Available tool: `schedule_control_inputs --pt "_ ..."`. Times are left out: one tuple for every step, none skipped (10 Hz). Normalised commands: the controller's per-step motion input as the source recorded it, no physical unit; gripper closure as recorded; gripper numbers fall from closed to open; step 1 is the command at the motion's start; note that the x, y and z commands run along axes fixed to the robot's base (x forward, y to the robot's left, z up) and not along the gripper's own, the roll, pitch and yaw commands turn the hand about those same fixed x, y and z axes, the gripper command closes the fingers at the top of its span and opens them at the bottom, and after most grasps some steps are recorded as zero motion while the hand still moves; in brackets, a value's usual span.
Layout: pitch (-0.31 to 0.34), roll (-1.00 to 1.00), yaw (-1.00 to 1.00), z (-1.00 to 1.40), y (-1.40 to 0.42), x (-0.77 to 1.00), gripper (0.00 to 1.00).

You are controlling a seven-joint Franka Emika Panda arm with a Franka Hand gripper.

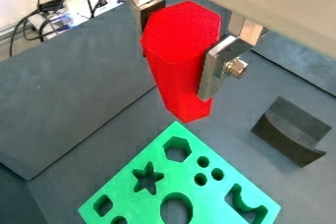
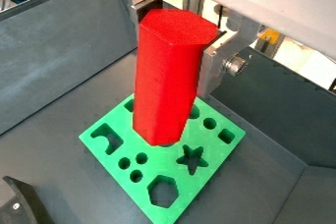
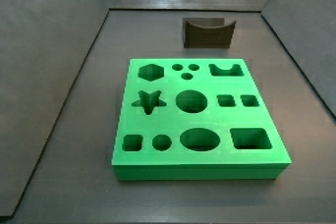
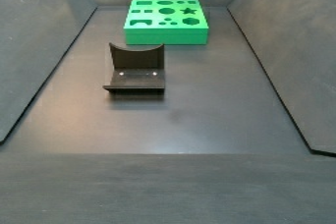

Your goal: Insert the hexagon object.

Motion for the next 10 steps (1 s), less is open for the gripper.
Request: schedule_control_inputs --pt "0.206 -0.16 -0.48 -0.52 0.05 0.0 1.0" --pt "0.184 -0.15 -0.43 -0.58 0.11 0.01 1.0" --pt "0.203 -0.14 -0.49 -0.61 0.2 0.0 1.0" --pt "0.273 -0.09 -0.65 -0.53 0.21 0.01 1.0" --pt "0.307 -0.03 -0.72 -0.5 0.2 0.0 1.0" --pt "0.326 -0.07 -0.75 -0.42 0.11 0.0 1.0" --pt "0.253 -0.14 -0.76 -0.49 0.03 0.06 1.0" --pt "0.02 -0.29 -0.61 -0.46 0.08 0.12 1.0" --pt "-0.006 -0.37 -0.44 -0.31 0.15 0.11 1.0" --pt "-0.007 -0.4 -0.44 -0.26 0.12 0.09 1.0"
